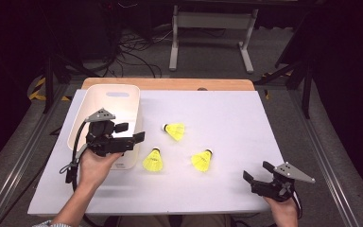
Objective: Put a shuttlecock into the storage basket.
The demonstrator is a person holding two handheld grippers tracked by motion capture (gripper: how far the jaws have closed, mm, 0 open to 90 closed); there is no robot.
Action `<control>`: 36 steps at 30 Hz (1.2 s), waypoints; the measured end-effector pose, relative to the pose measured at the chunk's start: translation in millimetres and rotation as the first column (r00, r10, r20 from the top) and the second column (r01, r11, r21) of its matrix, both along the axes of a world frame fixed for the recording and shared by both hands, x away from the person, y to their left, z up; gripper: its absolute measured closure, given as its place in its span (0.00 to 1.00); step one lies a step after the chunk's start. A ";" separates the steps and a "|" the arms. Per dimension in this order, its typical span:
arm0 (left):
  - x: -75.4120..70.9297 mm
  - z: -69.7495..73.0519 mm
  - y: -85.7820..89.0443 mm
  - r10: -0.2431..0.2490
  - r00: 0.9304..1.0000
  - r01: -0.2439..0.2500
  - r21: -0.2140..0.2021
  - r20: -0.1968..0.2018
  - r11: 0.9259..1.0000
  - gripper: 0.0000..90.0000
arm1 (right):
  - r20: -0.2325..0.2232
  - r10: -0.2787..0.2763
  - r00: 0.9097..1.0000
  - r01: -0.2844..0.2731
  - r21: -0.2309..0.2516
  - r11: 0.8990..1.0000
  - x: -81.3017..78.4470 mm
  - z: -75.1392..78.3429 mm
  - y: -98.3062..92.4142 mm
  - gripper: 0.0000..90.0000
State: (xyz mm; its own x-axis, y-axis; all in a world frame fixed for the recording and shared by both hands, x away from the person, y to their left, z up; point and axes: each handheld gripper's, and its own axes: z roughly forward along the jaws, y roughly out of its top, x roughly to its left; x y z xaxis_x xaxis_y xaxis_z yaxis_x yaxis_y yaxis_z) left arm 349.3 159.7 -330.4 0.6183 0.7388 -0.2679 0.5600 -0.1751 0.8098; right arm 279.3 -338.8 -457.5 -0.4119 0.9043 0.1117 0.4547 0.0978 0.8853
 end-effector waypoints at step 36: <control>-5.2 1.7 -37.1 -0.107 0.990 0.118 0.133 -0.090 0.984 0.35 | 0.005 0.005 1.000 -0.005 -0.001 1.000 -0.3 0.7 0.5 0.10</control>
